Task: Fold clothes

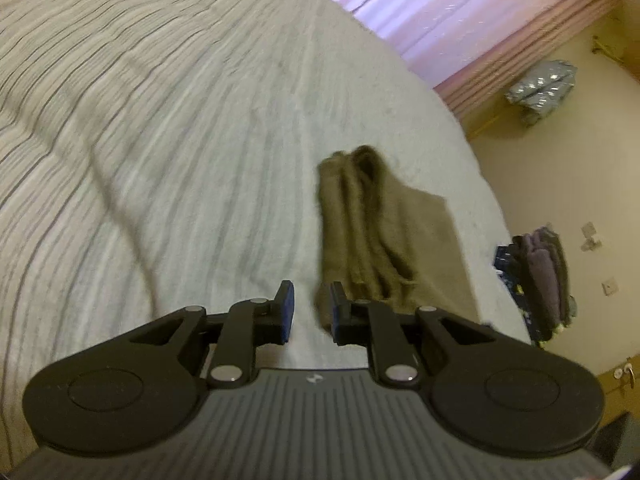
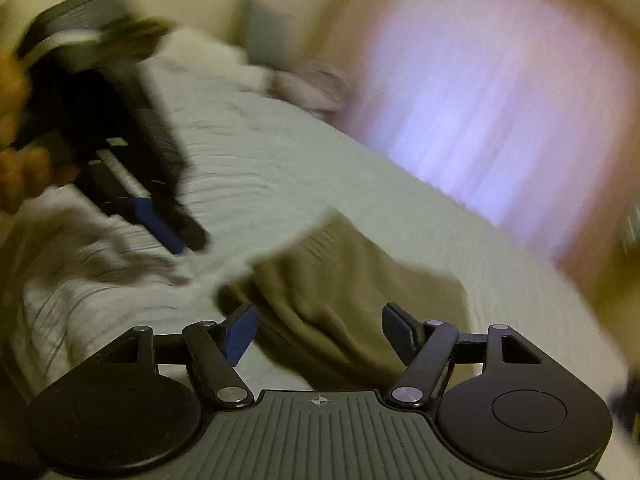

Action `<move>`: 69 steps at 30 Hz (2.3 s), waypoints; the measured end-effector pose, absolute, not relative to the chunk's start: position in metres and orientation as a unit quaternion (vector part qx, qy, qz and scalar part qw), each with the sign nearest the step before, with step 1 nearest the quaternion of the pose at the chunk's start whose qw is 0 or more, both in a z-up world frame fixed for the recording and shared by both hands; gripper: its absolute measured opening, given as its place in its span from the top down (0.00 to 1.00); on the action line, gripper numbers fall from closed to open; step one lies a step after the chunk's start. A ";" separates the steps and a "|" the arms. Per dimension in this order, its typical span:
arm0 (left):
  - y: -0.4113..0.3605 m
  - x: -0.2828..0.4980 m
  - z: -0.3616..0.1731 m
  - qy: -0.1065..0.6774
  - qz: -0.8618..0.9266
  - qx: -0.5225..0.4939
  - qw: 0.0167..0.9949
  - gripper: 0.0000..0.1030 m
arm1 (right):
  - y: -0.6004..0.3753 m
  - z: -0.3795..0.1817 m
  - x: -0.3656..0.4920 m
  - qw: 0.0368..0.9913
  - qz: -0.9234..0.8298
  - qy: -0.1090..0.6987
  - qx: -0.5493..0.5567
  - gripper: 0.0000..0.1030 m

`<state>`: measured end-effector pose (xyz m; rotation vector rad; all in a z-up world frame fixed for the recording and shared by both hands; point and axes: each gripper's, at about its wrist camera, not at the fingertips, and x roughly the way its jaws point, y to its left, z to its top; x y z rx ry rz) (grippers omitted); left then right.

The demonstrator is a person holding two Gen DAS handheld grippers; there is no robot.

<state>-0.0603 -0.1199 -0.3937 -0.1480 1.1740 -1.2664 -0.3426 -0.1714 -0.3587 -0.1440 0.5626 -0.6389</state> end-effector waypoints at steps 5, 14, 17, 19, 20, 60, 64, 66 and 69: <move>-0.137 -0.071 -0.386 0.529 -0.573 -0.102 0.617 0.86 | -0.245 -0.341 -0.405 0.868 -0.398 0.194 0.225 0.60; -0.179 -0.072 -0.382 0.566 -0.564 -0.102 0.593 0.85 | -0.303 -0.367 -0.457 0.779 -0.368 0.070 0.503 0.60; -0.187 -0.073 -0.385 0.571 -0.558 -0.086 0.596 0.91 | -0.308 -0.377 -0.459 0.764 -0.356 0.054 0.536 0.60; -0.186 -0.075 -0.384 0.557 -0.573 -0.081 0.596 1.00 | -0.312 -0.380 -0.466 0.755 -0.349 0.042 0.553 0.60; -0.184 -0.075 -0.383 0.547 -0.580 -0.079 0.598 1.00 | -0.314 -0.380 -0.470 0.753 -0.346 0.038 0.558 0.60; -0.176 -0.120 -0.382 0.433 -0.573 0.060 0.694 0.98 | -0.281 -0.353 -0.408 0.855 -0.404 0.225 0.236 0.60; -0.170 -0.131 -0.368 0.433 -0.558 0.068 0.704 0.98 | -0.274 -0.354 -0.406 0.844 -0.410 0.248 0.240 0.60; -0.167 -0.138 -0.360 0.430 -0.549 0.086 0.712 0.96 | -0.264 -0.344 -0.408 0.846 -0.411 0.248 0.232 0.60; -0.159 -0.149 -0.351 0.415 -0.544 0.113 0.720 0.96 | -0.252 -0.337 -0.407 0.848 -0.401 0.260 0.230 0.60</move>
